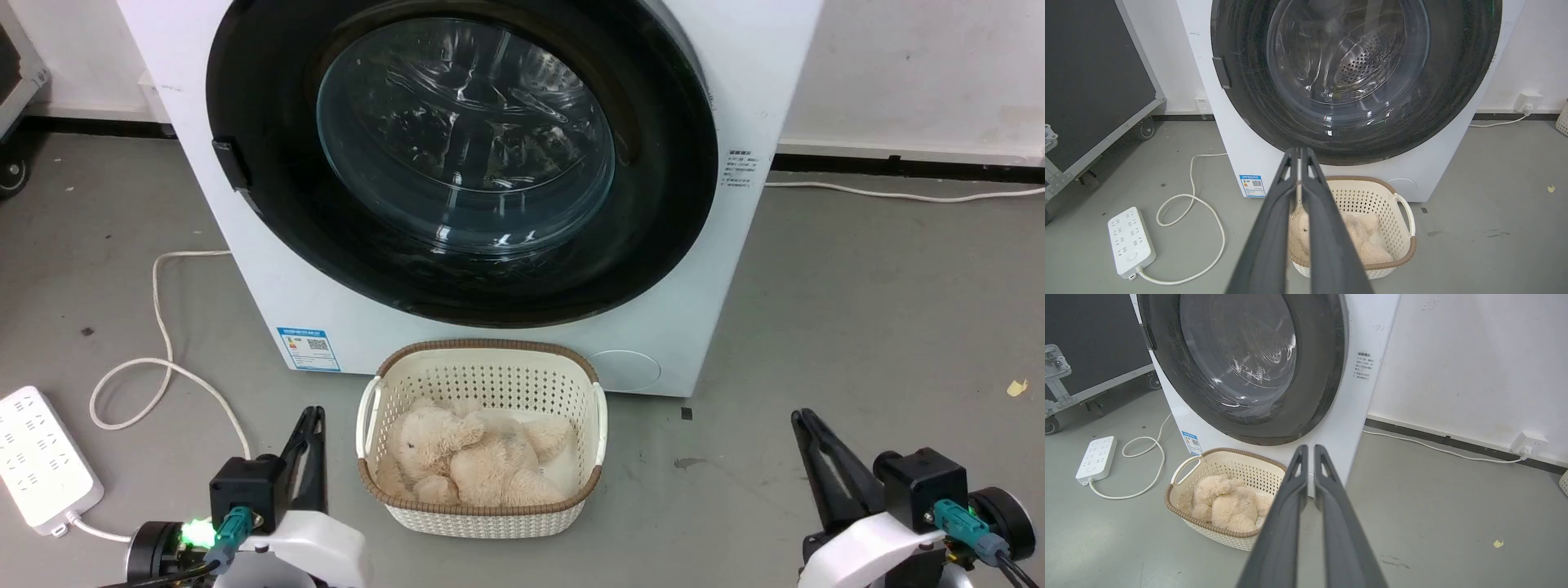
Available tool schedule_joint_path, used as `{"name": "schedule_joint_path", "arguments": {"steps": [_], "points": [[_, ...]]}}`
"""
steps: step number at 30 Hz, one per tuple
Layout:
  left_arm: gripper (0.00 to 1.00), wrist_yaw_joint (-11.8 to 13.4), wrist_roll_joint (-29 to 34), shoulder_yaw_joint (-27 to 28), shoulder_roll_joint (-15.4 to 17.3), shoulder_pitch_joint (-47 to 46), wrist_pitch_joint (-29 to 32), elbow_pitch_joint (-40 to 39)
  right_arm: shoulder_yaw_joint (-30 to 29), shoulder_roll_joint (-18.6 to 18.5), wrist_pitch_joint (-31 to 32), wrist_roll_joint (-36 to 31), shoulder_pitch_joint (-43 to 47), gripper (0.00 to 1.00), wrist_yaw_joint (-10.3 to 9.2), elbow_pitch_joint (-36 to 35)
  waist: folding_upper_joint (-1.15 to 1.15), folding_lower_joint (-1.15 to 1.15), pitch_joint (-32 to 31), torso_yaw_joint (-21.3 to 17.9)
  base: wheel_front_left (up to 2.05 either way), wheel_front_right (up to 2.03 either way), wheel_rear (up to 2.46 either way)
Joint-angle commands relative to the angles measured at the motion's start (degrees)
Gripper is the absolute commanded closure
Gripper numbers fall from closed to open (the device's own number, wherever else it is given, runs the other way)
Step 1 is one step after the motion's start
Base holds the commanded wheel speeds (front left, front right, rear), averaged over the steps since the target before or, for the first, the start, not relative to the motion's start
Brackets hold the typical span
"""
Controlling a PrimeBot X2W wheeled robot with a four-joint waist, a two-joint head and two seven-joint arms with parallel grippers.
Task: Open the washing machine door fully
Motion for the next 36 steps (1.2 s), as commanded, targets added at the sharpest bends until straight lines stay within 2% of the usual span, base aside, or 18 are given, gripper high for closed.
{"name": "schedule_joint_path", "arguments": {"steps": [1,23,36], "points": [[0.00,0.0,0.0,0.0,0.0,0.0,0.0,0.0,0.0,0.0,0.0,0.0,0.0,0.00,0.00,0.0,0.00,0.00,0.0,0.0,0.00,0.00,0.00],[0.00,0.9,-0.4,-2.4,0.0,-1.2,-2.6,-0.2,-1.2,-0.4,-2.6,0.1,-1.1,0.00,-0.02,-1.1,0.00,0.00,3.1,0.5,0.00,0.00,0.00],[0.00,1.9,-0.6,-4.0,0.0,-3.3,-4.1,-1.5,0.0,-5.1,-3.7,2.5,-6.3,0.00,-0.03,-1.5,0.00,0.00,7.6,1.3,0.00,0.00,0.00]]}}
